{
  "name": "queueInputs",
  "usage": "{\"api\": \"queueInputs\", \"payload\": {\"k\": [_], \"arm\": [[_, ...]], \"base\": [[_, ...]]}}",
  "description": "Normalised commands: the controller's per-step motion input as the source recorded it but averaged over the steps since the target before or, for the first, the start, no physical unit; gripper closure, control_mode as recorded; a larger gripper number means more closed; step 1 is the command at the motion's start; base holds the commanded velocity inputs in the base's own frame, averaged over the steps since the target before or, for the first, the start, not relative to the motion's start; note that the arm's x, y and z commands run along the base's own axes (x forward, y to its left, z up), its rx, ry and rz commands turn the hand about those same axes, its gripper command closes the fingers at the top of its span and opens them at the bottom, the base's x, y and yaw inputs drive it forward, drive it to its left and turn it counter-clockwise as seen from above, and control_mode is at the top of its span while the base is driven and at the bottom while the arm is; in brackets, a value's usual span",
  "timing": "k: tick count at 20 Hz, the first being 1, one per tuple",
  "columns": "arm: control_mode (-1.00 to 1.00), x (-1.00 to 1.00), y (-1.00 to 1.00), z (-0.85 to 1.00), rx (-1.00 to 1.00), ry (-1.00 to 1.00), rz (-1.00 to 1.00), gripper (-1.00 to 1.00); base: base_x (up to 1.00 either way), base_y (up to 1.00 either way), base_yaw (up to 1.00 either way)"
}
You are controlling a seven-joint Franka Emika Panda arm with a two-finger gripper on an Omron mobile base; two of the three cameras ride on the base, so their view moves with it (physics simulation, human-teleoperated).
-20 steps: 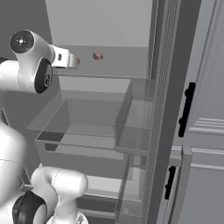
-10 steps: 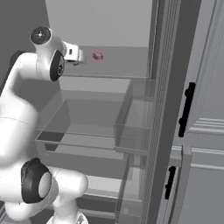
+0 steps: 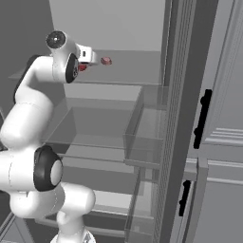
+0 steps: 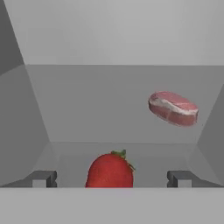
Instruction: Take the strawberry from the fridge and place it on top of the pancake, located on the dining counter.
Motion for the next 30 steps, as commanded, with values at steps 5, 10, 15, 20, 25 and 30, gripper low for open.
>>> {"api": "queueInputs", "payload": {"k": [5, 10, 15, 20, 25, 30], "arm": [[-1.0, 0.52, 0.02, 0.0, 0.0, 0.02, 0.0, -1.0], [-1.0, 0.19, 0.03, -0.03, 0.0, 0.06, -0.03, -1.0], [-1.0, -0.1, 0.0, 0.0, 0.0, 0.02, -0.02, -1.0], [-1.0, -0.36, 0.0, 0.0, 0.0, 0.0, 0.0, -1.0], [-1.0, -0.35, 0.0, 0.0, 0.0, -0.01, 0.0, -1.0], [-1.0, -0.17, 0.0, 0.0, 0.0, 0.0, 0.0, -1.0]], "base": [[0.0, 0.0, 0.0], [0.0, 0.0, 0.0], [0.0, 0.0, 0.0], [0.0, 0.0, 0.0], [0.0, 0.0, 0.0], [0.0, 0.0, 0.0]]}}
